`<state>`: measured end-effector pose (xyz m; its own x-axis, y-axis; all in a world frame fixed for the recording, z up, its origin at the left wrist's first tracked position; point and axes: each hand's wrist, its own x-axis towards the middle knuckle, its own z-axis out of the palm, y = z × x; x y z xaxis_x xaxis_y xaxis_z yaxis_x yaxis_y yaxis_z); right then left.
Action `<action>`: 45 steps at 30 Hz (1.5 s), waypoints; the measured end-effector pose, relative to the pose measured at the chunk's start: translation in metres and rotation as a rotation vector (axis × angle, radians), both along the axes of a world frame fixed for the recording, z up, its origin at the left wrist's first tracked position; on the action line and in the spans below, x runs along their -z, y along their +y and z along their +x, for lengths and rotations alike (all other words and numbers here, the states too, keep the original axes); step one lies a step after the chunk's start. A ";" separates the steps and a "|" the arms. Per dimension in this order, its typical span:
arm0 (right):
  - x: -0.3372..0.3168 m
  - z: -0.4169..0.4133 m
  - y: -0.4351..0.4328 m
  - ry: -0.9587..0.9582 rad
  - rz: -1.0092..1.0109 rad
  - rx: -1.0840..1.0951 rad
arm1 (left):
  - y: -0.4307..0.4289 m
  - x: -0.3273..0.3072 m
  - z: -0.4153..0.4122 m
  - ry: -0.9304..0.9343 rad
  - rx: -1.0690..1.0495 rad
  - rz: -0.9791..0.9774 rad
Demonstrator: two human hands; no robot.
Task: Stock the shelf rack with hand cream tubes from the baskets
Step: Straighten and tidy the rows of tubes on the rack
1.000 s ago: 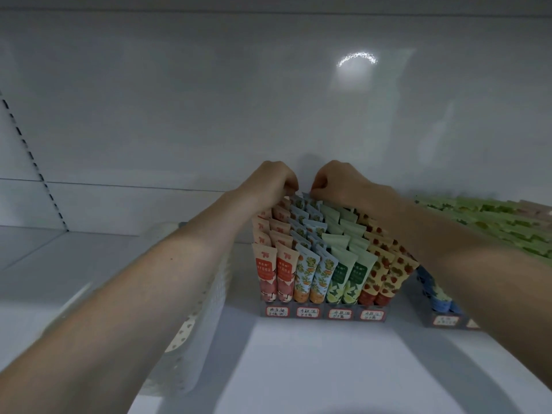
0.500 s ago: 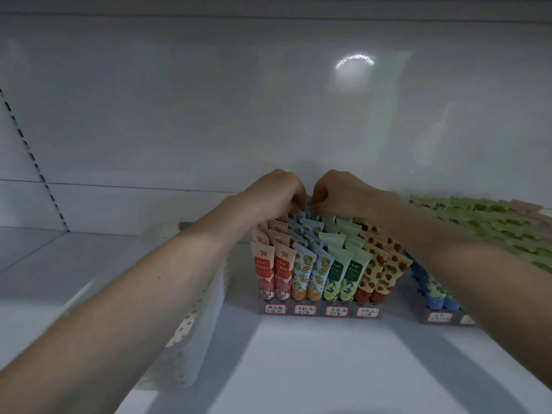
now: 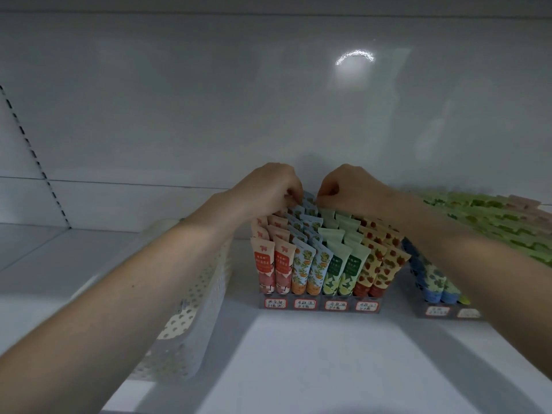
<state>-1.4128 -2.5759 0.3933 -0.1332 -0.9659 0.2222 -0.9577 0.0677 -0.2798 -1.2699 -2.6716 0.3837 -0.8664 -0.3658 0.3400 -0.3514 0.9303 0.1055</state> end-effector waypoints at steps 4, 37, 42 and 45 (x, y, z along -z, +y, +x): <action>0.009 0.005 0.003 0.016 0.072 -0.013 | 0.006 0.002 0.001 -0.086 0.049 -0.058; 0.017 0.010 -0.002 0.030 0.086 0.149 | 0.006 0.004 -0.010 -0.152 -0.023 0.005; 0.013 0.007 0.006 -0.031 0.009 0.110 | 0.009 0.001 0.005 -0.065 -0.009 -0.013; 0.014 0.010 0.012 -0.028 0.018 0.058 | 0.013 0.000 0.012 -0.091 0.032 -0.021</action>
